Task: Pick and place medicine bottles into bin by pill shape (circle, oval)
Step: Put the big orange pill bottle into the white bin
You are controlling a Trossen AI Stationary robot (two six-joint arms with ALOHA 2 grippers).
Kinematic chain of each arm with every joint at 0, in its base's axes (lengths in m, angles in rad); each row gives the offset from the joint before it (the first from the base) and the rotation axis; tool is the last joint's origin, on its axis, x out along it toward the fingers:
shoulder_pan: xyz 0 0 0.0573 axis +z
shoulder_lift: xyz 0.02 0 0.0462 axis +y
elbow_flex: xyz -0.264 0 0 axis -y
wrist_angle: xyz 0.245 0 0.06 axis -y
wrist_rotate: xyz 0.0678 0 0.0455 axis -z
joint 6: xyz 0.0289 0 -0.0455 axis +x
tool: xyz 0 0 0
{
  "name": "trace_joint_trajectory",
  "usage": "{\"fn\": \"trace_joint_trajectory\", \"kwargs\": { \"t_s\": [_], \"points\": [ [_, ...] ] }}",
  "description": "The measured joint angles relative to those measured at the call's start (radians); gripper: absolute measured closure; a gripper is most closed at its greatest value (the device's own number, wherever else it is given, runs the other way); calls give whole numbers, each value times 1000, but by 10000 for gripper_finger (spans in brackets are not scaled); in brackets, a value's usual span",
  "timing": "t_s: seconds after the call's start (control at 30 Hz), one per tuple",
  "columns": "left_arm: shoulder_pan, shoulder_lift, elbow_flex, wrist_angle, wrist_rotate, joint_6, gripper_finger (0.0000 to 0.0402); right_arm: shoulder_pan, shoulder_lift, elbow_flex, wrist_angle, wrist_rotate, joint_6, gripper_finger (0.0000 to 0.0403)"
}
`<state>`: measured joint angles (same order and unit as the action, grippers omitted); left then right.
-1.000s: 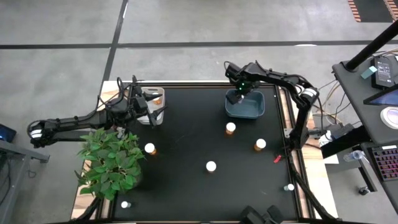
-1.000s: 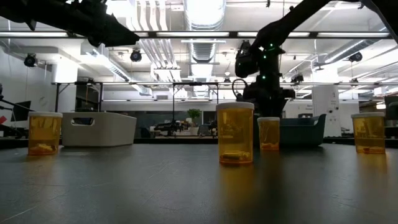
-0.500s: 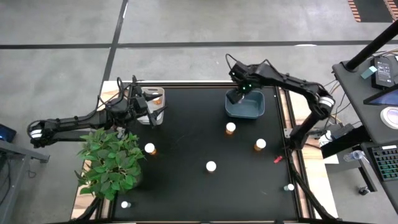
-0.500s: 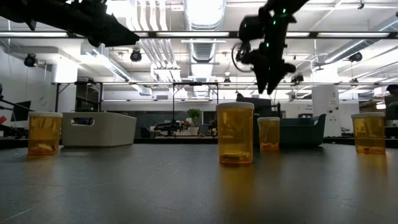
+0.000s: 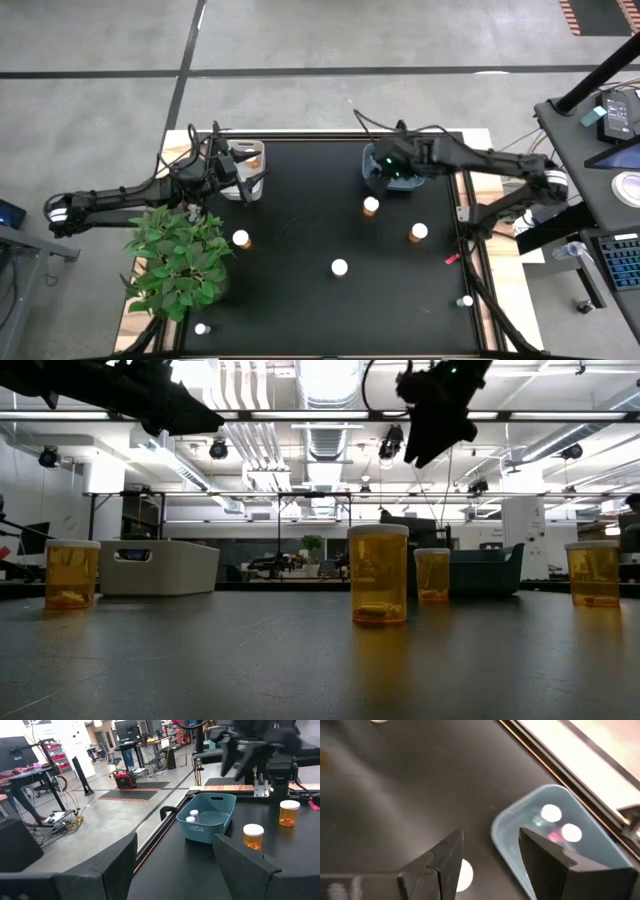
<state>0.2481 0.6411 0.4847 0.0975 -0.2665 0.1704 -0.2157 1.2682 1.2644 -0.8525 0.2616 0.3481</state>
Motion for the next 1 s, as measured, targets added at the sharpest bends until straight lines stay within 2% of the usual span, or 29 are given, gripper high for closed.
{"fn": "trace_joint_trajectory", "kwargs": {
  "t_s": [0.13, 0.27, 0.63, 0.8, 1.0],
  "points": [
    [0, 0, 0, 0, 0, -14, 157, 61, -75, -100, 107, 1, 1, 218],
    [0, 0, 0, -1, 0, -94, 157, 101, -148, -209, 226, 1, -8, 218],
    [-57, 49, 0, -56, 67, -387, 157, 107, -315, -465, 604, 0, -152, 218],
    [-107, 109, 1, -54, 67, -512, 157, 106, -357, -526, 734, -3, -234, 218],
    [-162, 199, 25, -61, 77, -660, 157, 106, -380, -541, 792, -6, -322, 218]
  ]
}}
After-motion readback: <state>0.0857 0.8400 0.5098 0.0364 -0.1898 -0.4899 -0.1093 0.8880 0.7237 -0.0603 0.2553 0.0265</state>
